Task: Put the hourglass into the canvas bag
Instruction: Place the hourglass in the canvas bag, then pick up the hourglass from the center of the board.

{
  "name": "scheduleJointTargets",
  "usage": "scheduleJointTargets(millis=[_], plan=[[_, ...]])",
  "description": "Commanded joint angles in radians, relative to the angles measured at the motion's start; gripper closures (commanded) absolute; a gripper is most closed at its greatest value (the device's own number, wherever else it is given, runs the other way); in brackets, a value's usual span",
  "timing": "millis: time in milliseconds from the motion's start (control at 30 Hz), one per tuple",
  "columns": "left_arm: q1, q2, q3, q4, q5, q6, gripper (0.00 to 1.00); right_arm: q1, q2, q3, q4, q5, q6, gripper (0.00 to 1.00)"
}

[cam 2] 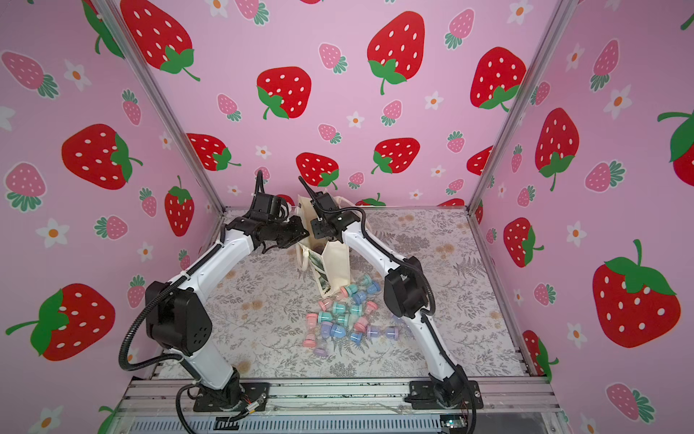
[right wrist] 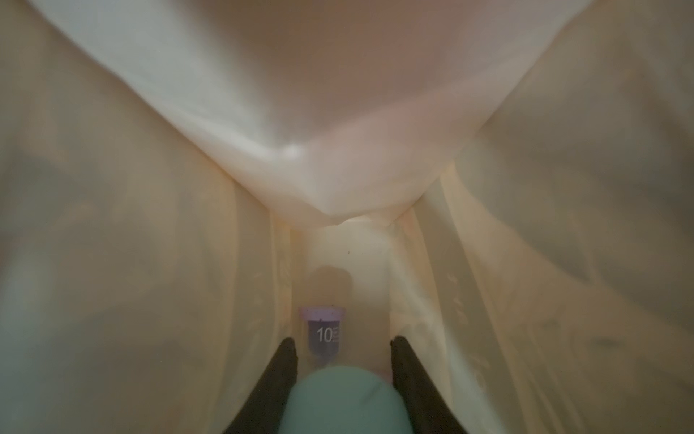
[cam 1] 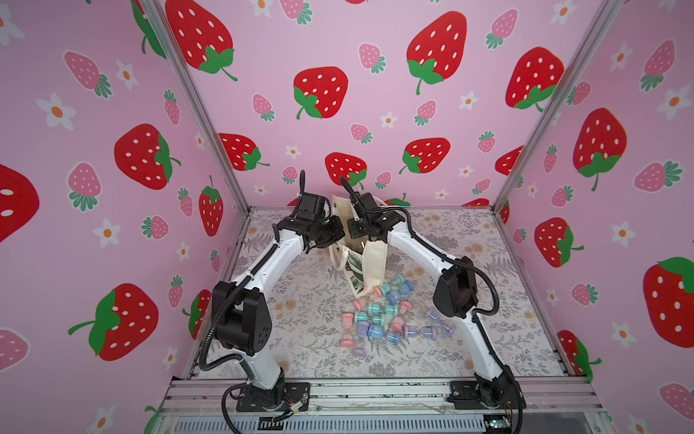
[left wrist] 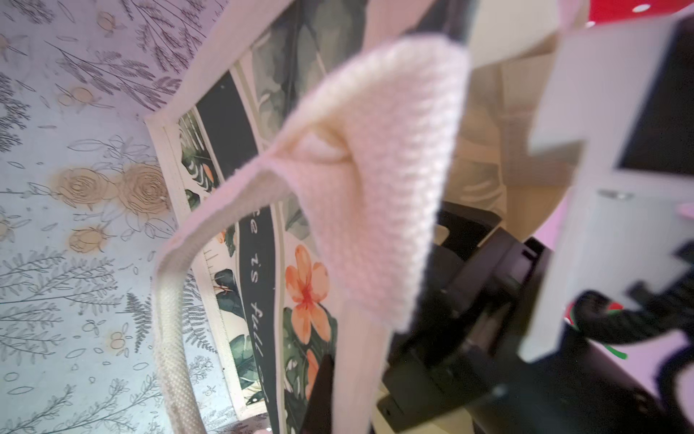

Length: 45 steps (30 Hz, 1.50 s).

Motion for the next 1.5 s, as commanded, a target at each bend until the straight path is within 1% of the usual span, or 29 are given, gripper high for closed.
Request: scheduleJointTargets(millis=[0, 100, 233, 300, 333, 400, 433, 467, 500, 533, 600, 633, 733, 867, 1000, 1067, 1200, 1333, 1467], plan=[[0.003, -0.034, -0.003, 0.084, -0.021, -0.021, 1.00, 0.004, 0.078, -0.025, -0.044, 0.008, 0.014, 0.76], [0.003, -0.028, -0.009, 0.088, -0.032, -0.026, 1.00, -0.001, 0.090, -0.031, -0.030, 0.003, 0.024, 0.75], [0.004, -0.020, -0.007, 0.083, -0.038, -0.023, 1.00, -0.006, 0.087, -0.030, -0.027, -0.007, 0.027, 0.68], [0.004, -0.019, -0.008, 0.084, -0.040, -0.023, 1.00, -0.006, 0.070, -0.035, -0.027, -0.007, 0.026, 0.63], [0.006, -0.020, -0.012, 0.086, -0.044, -0.024, 1.00, -0.007, 0.056, -0.038, -0.024, -0.013, 0.024, 0.58], [0.006, -0.017, -0.012, 0.084, -0.045, -0.027, 0.97, -0.006, 0.031, -0.040, -0.023, -0.024, 0.021, 0.49], [0.007, -0.017, -0.012, 0.084, -0.041, -0.027, 0.97, -0.008, 0.015, -0.039, -0.025, -0.027, 0.021, 0.42], [0.008, -0.017, -0.012, 0.083, -0.041, -0.027, 0.96, -0.008, -0.002, -0.042, -0.025, -0.029, 0.020, 0.39], [0.009, -0.019, -0.013, 0.080, -0.044, -0.027, 0.96, -0.009, -0.019, -0.045, -0.025, -0.034, 0.022, 0.39], [0.012, -0.023, -0.017, 0.080, -0.048, -0.025, 0.89, -0.013, -0.038, -0.053, -0.024, -0.044, 0.027, 0.37], [0.018, -0.027, -0.021, 0.079, -0.051, -0.028, 0.83, -0.019, -0.072, -0.062, -0.022, -0.065, 0.037, 0.30], [0.024, -0.029, -0.026, 0.078, -0.046, -0.032, 0.81, -0.021, -0.087, -0.061, -0.023, -0.073, 0.038, 0.29], [0.035, -0.038, -0.032, 0.076, -0.037, -0.028, 0.72, -0.028, -0.133, -0.064, -0.031, -0.094, 0.040, 0.28], [0.045, -0.047, -0.030, 0.068, -0.030, -0.024, 0.59, -0.029, -0.198, -0.083, -0.029, -0.114, 0.034, 0.23], [0.052, -0.072, -0.018, 0.054, -0.026, -0.018, 0.51, -0.030, -0.266, -0.112, -0.022, -0.163, 0.036, 0.22], [0.053, -0.095, -0.017, 0.048, -0.029, -0.013, 0.48, -0.029, -0.311, -0.142, -0.007, -0.191, 0.033, 0.20], [0.052, -0.157, -0.041, 0.030, -0.052, 0.002, 0.41, -0.029, -0.399, -0.205, -0.004, -0.204, 0.023, 0.16], [0.047, -0.256, -0.110, -0.008, -0.105, 0.039, 0.38, -0.028, -0.512, -0.320, -0.001, -0.234, -0.001, 0.13], [0.024, -0.379, -0.205, -0.070, -0.184, 0.072, 0.33, -0.027, -0.647, -0.492, 0.009, -0.240, -0.023, 0.08]])
